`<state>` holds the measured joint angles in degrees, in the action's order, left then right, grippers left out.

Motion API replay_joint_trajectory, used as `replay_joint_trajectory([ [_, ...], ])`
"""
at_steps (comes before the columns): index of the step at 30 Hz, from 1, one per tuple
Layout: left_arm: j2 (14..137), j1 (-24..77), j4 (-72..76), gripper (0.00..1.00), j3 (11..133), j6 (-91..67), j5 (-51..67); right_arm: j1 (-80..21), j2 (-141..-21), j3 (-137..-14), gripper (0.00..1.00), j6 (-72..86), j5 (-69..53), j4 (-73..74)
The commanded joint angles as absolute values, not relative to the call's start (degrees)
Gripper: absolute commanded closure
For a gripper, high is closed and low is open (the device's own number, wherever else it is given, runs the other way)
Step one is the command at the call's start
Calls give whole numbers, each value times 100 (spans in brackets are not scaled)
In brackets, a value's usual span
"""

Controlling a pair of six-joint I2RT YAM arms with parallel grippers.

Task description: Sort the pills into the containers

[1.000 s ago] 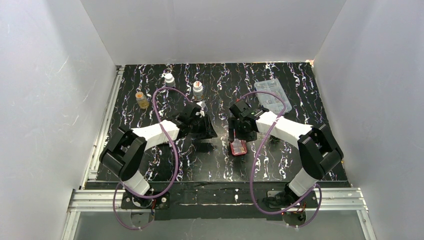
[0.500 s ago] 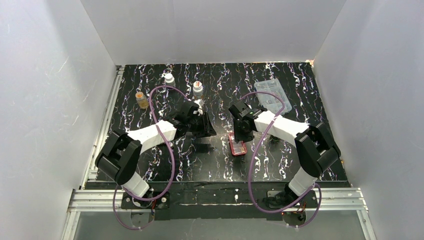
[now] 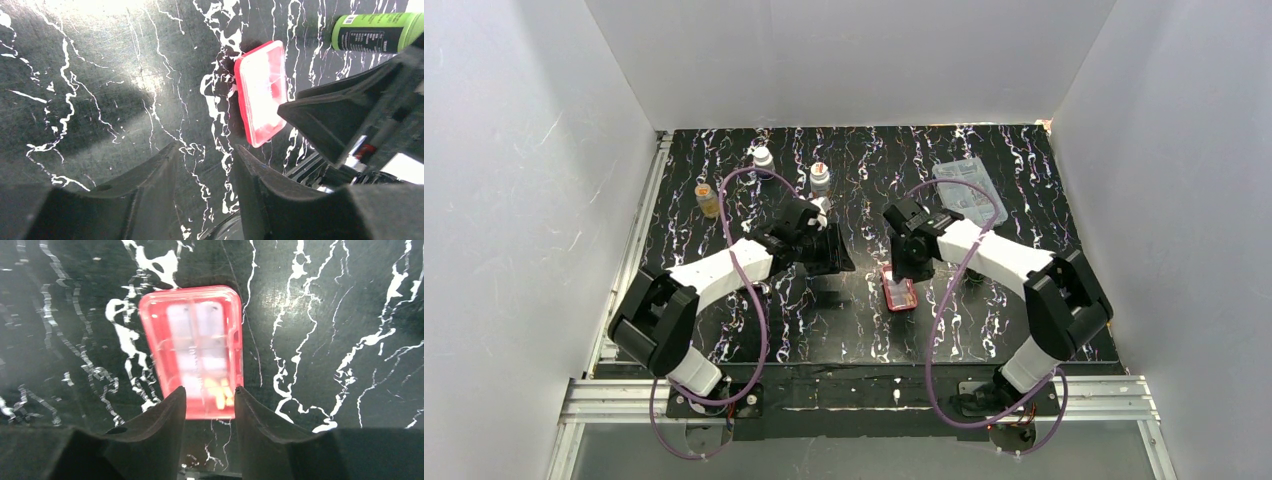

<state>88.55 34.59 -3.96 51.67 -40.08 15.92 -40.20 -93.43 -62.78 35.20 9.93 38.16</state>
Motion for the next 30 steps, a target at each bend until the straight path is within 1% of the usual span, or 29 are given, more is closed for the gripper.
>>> replay_joint_trajectory([
  [1, 8343, 3414, -1054, 52, 5741, -3542, 1609, -4003, -8669, -7010, 49, 3466, 971, 4121],
  [2, 8270, 3410, -1200, 48, 5871, -3451, 1586, -3985, -8541, -7127, 46, 3442, 957, 4149],
  [4, 8114, 3392, -1497, 32, 6131, -3290, 1527, -3950, -8281, -7319, 39, 3414, 933, 4159],
  [5, 8045, 3380, -1696, 11, 6284, -3212, 1514, -3932, -8154, -7412, 35, 3392, 920, 4153],
  [6, 7985, 3372, -1853, 3, 6453, -3114, 1512, -3910, -8024, -7500, 31, 3366, 914, 4158],
  [10, 7690, 3355, -2625, 2, 7178, -2885, 1198, -3866, -7486, -7829, 13, 3306, 924, 4192],
  [12, 7579, 3355, -3165, 2, 7527, -2853, 650, -3842, -7168, -7930, 4, 3292, 902, 4169],
  [13, 7534, 3350, -3469, 2, 7705, -2884, 343, -3830, -7018, -7957, 2, 3280, 884, 4157],
  [16, 7377, 3350, -4205, 2, 8092, -2646, -398, -3815, -6524, -7959, 2, 3286, 877, 4047],
  [18, 7089, 3349, -4277, 2, 8068, -2396, -725, -3814, -6230, -7900, 2, 3295, 889, 3925],
  [24, 6199, 3349, -3906, 2, 7610, -2052, -1111, -3814, -5592, -7534, 2, 3296, 902, 3469],
  [30, 6103, 3349, -3920, 2, 7593, -2103, -1300, -3807, -5529, -7506, 2, 3275, 849, 3419],
])
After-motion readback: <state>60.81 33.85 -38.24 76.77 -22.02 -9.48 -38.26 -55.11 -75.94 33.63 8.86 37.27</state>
